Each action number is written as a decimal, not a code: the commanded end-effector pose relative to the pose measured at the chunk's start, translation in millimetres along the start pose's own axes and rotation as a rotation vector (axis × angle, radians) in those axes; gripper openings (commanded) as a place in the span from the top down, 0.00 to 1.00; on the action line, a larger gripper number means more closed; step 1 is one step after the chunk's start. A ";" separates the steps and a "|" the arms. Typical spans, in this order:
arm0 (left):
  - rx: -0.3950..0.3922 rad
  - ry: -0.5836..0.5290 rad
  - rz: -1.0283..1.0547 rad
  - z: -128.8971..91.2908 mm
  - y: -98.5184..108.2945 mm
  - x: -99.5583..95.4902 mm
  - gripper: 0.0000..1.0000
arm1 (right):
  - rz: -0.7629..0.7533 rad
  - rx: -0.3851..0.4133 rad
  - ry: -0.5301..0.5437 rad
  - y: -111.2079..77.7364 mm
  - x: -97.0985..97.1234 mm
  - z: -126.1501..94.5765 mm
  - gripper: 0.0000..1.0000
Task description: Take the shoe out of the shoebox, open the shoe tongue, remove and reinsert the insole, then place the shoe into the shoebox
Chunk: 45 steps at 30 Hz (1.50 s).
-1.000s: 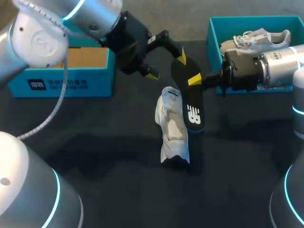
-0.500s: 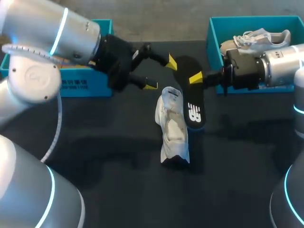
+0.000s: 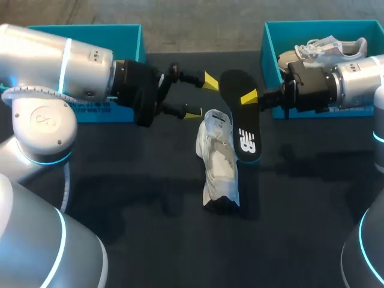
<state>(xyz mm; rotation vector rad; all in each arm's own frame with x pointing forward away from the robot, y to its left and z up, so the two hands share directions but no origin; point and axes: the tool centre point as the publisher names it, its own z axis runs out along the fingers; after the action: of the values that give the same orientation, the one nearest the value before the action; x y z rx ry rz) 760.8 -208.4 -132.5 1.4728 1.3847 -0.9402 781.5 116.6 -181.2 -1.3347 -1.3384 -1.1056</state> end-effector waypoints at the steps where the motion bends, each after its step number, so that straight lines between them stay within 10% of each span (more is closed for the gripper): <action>1: -0.051 -0.166 0.001 17.2 -1.3 7.6 0.00 | 0.002 -0.005 -0.002 -3.4 1.9 -2.5 1.00; 34: -0.138 -0.385 -0.024 46.2 30.2 17.0 0.00 | 0.027 0.033 0.016 -27.0 16.3 24.3 1.00; 45: -0.141 -0.393 -0.047 51.0 33.5 17.4 0.22 | 0.017 0.036 0.022 -30.6 21.4 30.0 1.00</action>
<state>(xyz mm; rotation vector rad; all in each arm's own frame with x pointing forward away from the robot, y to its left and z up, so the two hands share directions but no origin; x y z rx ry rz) 796.9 -247.5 -160.7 1.0882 1.1715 -1.0738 751.0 147.3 -165.9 -1.2966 -1.3209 -1.0797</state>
